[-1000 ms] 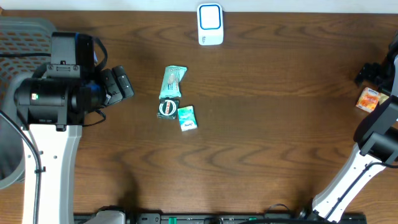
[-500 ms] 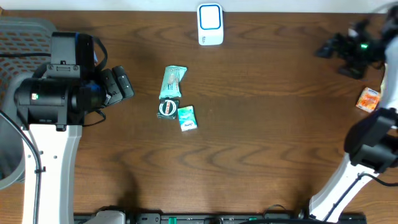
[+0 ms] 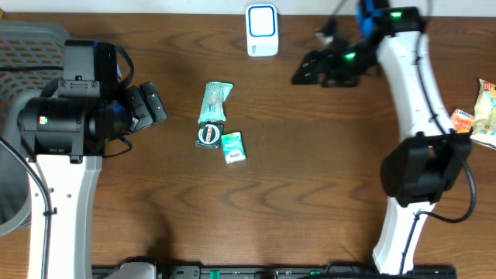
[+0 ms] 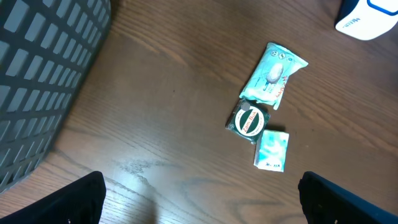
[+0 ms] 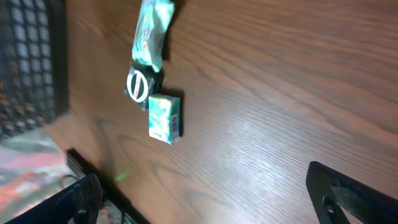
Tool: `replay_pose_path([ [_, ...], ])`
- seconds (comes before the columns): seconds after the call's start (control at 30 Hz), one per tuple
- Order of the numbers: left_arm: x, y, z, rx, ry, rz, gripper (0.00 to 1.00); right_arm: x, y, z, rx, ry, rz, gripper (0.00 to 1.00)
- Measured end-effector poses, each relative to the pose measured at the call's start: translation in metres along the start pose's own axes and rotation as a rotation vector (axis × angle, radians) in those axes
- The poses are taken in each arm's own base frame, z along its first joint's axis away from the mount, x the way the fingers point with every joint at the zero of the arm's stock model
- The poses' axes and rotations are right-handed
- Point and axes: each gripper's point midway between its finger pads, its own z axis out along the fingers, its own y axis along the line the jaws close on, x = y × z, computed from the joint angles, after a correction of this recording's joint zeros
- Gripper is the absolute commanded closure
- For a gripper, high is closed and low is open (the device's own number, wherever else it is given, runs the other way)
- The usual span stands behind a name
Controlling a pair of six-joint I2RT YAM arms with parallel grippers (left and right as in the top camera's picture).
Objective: Scan the item barcode
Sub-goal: 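Move the right gripper left to the teal wipes pack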
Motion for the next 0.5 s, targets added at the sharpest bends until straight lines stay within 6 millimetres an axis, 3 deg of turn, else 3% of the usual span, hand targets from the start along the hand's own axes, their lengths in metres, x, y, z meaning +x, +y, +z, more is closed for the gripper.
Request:
replay_pose_path([
  [0.13,0.0,0.0,0.0,0.0,0.0,0.0,0.02,0.003,0.031,0.028,0.058,0.035,-0.07,0.2],
  [0.33,0.0,0.0,0.0,0.0,0.0,0.0,0.02,-0.001,0.067,0.062,0.145,0.007,-0.112,0.21],
  [0.5,0.0,0.0,0.0,0.0,0.0,0.0,0.02,-0.019,0.092,0.088,0.158,-0.096,-0.098,0.23],
])
